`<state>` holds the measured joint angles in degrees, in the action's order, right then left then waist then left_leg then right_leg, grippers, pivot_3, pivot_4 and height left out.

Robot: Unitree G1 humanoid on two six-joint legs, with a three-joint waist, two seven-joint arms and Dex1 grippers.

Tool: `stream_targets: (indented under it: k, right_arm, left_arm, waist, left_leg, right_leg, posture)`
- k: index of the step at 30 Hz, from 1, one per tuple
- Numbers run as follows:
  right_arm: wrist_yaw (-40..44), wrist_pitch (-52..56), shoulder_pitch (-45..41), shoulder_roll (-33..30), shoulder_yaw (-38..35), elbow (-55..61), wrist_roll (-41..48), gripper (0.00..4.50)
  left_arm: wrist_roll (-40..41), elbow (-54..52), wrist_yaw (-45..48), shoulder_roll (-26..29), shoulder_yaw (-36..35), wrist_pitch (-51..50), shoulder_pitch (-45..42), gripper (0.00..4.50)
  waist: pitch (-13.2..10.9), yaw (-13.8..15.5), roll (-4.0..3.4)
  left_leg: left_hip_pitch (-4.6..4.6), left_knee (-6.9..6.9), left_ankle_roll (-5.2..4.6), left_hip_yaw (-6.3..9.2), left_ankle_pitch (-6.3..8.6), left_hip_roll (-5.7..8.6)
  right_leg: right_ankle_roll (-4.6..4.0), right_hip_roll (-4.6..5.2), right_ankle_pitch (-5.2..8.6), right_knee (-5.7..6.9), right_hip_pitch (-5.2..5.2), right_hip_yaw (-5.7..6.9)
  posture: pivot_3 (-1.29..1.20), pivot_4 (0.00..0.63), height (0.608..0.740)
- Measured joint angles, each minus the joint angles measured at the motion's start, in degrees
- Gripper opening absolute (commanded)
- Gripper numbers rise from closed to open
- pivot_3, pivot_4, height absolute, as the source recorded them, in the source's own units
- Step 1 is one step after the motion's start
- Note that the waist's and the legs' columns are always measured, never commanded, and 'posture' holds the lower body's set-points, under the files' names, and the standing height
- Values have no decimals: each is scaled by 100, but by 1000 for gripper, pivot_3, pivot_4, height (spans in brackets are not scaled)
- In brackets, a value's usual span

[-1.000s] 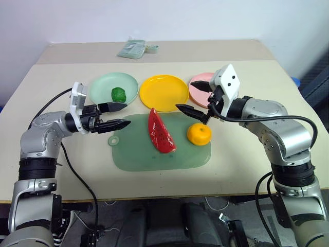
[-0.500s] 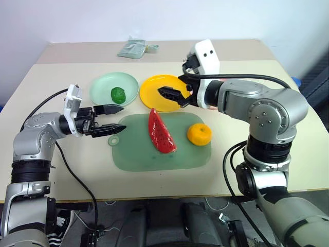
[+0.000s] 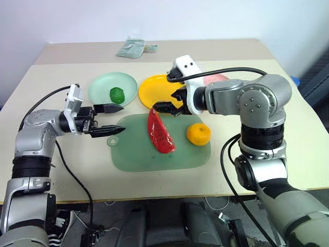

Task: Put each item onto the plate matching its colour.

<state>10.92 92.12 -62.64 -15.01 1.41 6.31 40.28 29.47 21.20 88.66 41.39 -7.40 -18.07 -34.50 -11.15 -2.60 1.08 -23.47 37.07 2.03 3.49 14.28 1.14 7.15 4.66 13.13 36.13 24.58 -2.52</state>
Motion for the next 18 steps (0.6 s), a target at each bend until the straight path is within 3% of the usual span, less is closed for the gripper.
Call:
stream_targets:
  k: [8, 13, 18]
  right_arm:
    - [-803, 1, -389, -231, 250, -807, 1643, 4500]
    - [-1463, 1, -375, -155, 82, -930, 1958, 4500]
    - [-1611, -5, -374, -117, -112, -736, 1914, 4500]
  left_arm:
    - [51, -107, 210, 19, -6, -15, 18, 4463]
    - [81, -148, 123, 22, -17, -16, 74, 4463]
    - [101, -150, 79, 24, -20, -14, 104, 4463]
  waist:
    - [-1, 4, -1]
    - [-1, 3, -1]
    - [-1, 6, -1]
  left_leg:
    - [0, -1, 0, 0, 0, 0]
    - [0, -1, 0, 0, 0, -1]
    - [-2, -1, 0, 0, 0, -1]
  right_leg:
    - [0, 1, 0, -1, 0, 0]
    - [0, 0, 0, -1, 1, 0]
    - [0, 0, 0, -1, 1, 0]
  posture:
    - [0, 150, 740]
    - [0, 150, 740]
    - [0, 150, 740]
